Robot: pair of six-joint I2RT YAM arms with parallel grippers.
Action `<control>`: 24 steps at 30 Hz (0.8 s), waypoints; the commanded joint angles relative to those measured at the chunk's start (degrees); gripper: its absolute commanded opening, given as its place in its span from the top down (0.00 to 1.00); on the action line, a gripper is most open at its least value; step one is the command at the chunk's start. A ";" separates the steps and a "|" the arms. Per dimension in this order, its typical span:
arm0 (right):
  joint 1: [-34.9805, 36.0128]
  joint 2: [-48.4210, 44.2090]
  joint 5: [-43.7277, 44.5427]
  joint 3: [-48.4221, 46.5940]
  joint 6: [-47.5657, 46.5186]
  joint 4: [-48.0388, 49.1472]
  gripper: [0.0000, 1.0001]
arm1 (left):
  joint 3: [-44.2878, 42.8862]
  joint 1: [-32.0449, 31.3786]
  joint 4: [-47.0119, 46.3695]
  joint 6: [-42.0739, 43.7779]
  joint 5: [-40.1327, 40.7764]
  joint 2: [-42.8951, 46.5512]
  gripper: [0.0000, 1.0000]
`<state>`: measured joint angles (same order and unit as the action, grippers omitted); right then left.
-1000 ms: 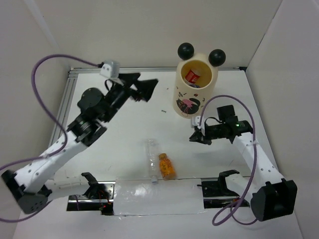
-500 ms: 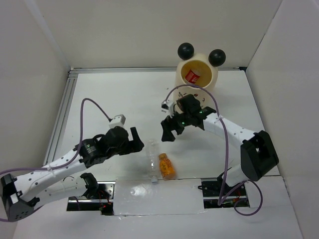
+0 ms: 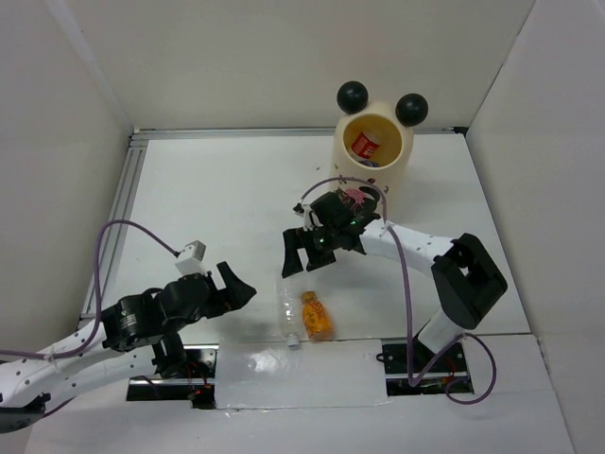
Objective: Put the plastic bottles in the bin
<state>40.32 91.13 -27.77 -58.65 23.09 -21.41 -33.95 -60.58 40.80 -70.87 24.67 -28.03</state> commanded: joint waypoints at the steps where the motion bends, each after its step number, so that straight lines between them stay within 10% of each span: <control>1: 2.13 3.87 1.05 -0.40 3.98 4.09 0.00 | 0.03 -0.33 0.77 -0.32 2.14 1.49 0.00; 11: 3.97 14.42 3.78 -4.36 4.59 5.94 0.00 | -1.03 -0.33 0.61 3.11 1.00 0.61 0.00; 19: 5.04 16.97 1.06 -9.19 1.35 6.03 0.33 | 0.73 -0.33 -5.81 9.25 -4.43 1.22 0.03; 24: 5.04 14.35 -3.86 -10.95 -2.96 5.41 0.76 | 0.73 -0.33 -10.63 14.17 -9.80 1.22 0.06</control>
<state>45.04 107.39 -28.16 -66.04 23.94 -16.75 -33.30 -60.60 36.32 -61.39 19.29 -27.20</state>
